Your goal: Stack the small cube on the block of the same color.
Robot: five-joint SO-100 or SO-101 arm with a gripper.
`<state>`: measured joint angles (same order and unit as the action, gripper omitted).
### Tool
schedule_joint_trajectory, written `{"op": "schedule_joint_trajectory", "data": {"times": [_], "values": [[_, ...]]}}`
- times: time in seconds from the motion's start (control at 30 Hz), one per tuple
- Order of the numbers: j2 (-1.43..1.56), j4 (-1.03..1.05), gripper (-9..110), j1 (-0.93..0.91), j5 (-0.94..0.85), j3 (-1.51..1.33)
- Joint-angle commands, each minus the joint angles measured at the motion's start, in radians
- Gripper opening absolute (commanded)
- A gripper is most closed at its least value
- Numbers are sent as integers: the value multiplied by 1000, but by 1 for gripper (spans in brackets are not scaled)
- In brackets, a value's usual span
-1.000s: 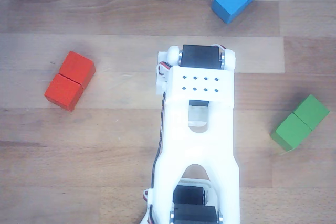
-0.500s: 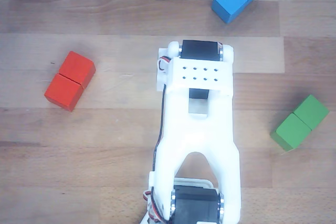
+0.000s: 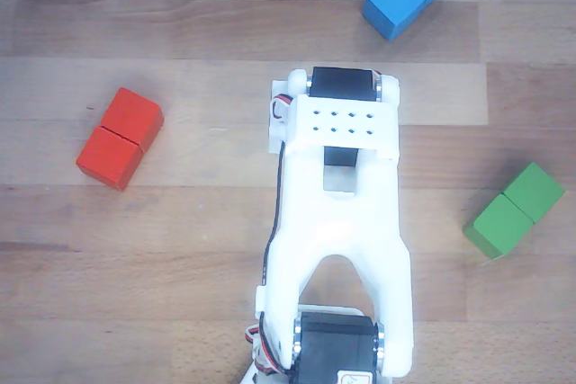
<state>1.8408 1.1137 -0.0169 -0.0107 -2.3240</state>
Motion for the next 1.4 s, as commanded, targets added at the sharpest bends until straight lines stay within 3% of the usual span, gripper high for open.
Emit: {"op": "schedule_joint_trajectory", "data": {"times": [0.0, 0.33, 0.73, 1.1, 1.37], "values": [[3, -12, 23, 2, -5, 91], [3, -15, 9, 2, -5, 91], [21, 5, 9, -25, -6, 218], [11, 239, 9, -233, -14, 532], [3, 276, 9, -491, -167, 617]]}}
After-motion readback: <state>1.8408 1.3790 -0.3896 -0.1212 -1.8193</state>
